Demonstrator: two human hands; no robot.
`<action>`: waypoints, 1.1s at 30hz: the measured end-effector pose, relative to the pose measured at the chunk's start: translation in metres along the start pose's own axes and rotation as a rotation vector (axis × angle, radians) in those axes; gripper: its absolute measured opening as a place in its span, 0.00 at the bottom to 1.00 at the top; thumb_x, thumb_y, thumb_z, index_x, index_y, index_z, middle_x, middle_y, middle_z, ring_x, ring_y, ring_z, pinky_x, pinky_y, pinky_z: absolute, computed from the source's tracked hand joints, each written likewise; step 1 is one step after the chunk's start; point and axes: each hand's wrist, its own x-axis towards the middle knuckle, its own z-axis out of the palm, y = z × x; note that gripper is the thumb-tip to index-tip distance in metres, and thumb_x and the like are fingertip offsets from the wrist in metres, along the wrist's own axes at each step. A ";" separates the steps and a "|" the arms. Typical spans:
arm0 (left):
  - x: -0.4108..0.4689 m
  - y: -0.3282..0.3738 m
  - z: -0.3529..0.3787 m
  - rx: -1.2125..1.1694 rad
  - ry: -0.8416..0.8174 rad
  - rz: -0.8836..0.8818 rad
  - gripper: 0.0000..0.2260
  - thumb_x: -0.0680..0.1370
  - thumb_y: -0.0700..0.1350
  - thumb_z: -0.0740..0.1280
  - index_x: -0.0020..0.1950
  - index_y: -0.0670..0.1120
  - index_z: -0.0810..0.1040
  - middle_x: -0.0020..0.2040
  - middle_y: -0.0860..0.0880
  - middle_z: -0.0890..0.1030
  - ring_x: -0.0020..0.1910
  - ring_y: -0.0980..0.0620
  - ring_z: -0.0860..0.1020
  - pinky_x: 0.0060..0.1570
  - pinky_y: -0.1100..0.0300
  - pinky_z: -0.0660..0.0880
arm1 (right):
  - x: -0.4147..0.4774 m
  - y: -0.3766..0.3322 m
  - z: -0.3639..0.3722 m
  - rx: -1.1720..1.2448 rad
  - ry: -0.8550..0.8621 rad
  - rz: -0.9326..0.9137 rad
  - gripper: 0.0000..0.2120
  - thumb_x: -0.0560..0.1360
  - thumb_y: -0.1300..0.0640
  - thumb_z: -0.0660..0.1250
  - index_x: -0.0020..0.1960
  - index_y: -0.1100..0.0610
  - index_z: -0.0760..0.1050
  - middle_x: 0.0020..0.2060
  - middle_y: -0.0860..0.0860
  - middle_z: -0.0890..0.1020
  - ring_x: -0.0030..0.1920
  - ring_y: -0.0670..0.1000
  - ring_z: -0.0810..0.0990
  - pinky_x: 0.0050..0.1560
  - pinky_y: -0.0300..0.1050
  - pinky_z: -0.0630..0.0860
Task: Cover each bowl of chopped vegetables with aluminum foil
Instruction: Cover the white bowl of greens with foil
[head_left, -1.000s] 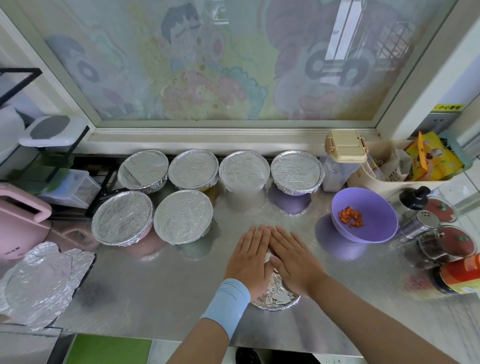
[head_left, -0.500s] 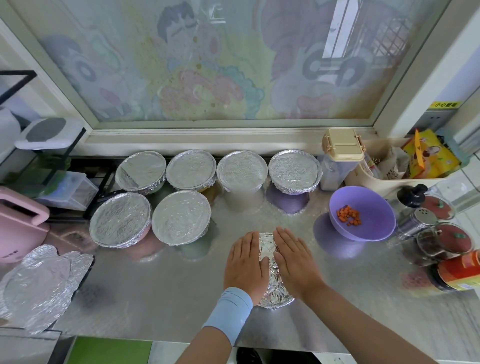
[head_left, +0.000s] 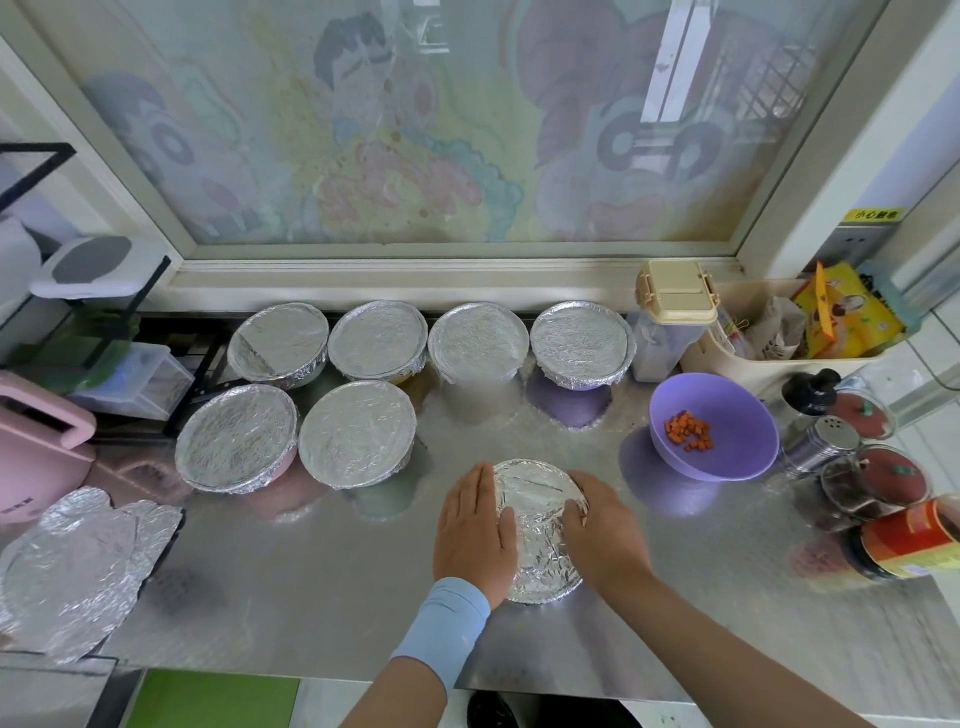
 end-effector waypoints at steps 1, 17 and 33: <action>-0.001 0.004 -0.002 -0.030 0.011 -0.047 0.36 0.75 0.59 0.35 0.80 0.47 0.52 0.80 0.50 0.55 0.78 0.50 0.53 0.77 0.58 0.46 | 0.000 -0.002 -0.003 0.081 -0.013 0.044 0.18 0.78 0.58 0.59 0.65 0.47 0.74 0.58 0.48 0.80 0.55 0.53 0.79 0.57 0.46 0.75; 0.033 -0.002 -0.027 -0.662 -0.097 -0.181 0.16 0.84 0.51 0.53 0.68 0.58 0.75 0.66 0.59 0.76 0.67 0.57 0.72 0.67 0.63 0.64 | 0.011 -0.005 0.018 0.640 -0.124 0.359 0.15 0.83 0.56 0.56 0.64 0.48 0.76 0.46 0.49 0.81 0.37 0.48 0.76 0.38 0.39 0.76; -0.015 0.004 -0.019 -1.514 0.226 -0.779 0.16 0.77 0.55 0.61 0.53 0.49 0.85 0.51 0.46 0.85 0.54 0.45 0.82 0.59 0.49 0.76 | -0.001 -0.003 0.027 0.578 -0.090 0.183 0.20 0.83 0.55 0.56 0.74 0.45 0.66 0.69 0.45 0.74 0.67 0.49 0.72 0.73 0.52 0.65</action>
